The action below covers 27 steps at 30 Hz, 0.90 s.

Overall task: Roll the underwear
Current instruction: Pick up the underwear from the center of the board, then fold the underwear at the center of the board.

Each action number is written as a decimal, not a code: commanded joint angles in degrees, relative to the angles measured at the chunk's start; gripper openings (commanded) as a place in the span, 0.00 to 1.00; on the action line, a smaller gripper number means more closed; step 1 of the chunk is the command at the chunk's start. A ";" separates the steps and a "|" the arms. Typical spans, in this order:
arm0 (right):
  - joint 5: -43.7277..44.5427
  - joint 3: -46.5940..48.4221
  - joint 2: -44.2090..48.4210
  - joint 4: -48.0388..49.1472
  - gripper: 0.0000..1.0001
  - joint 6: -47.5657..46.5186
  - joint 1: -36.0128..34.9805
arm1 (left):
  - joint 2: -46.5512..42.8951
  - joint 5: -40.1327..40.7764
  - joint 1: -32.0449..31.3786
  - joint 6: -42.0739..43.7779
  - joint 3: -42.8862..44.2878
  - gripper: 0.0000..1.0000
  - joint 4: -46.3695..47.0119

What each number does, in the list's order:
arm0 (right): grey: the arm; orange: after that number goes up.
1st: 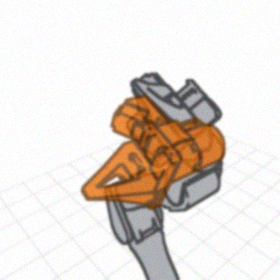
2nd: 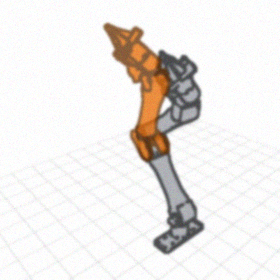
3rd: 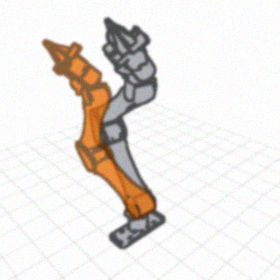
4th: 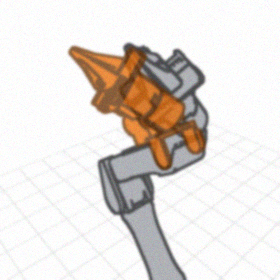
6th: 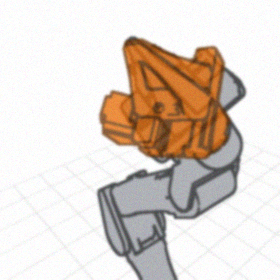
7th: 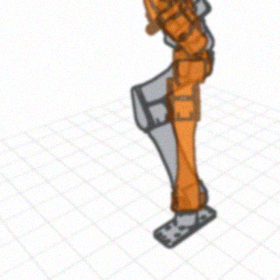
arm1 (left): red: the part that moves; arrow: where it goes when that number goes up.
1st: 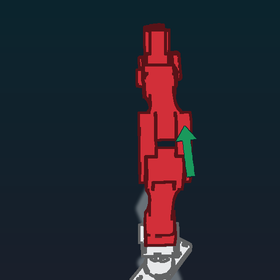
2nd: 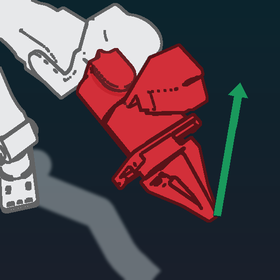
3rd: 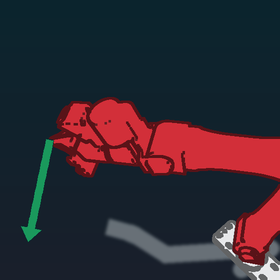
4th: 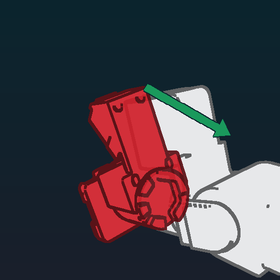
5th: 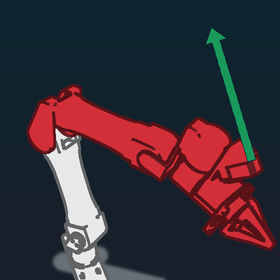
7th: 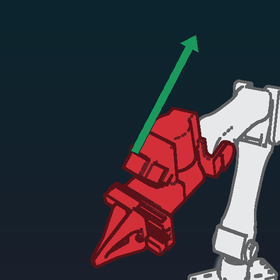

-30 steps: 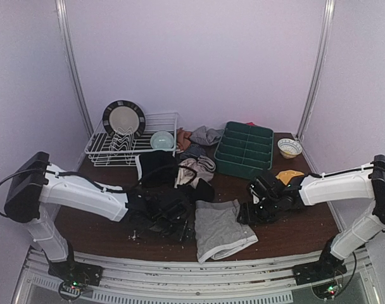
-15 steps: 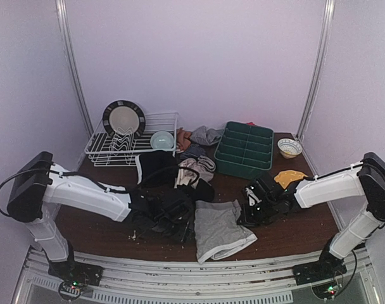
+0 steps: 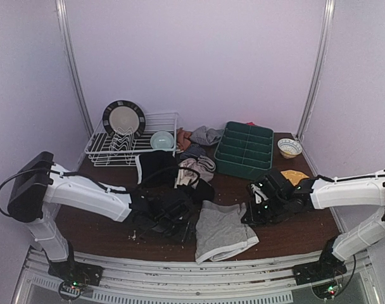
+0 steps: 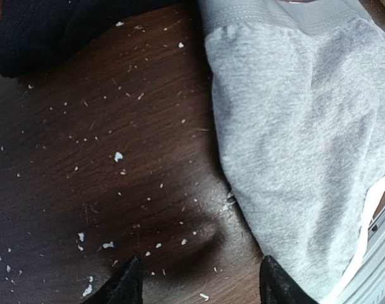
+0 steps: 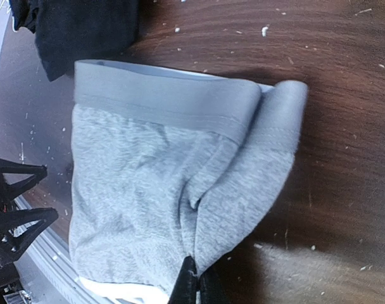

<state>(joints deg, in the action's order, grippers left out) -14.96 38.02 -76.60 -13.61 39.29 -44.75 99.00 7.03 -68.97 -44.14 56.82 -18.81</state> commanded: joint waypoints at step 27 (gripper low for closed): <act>3.75 14.74 -11.07 3.20 0.06 17.37 -10.18 | 4.80 -7.15 0.24 0.61 1.19 0.35 7.68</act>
<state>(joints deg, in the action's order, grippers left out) -11.57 50.02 -85.58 -12.23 54.43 -53.54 102.91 0.89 -68.99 -43.70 57.34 -13.32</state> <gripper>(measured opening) 0.043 0.356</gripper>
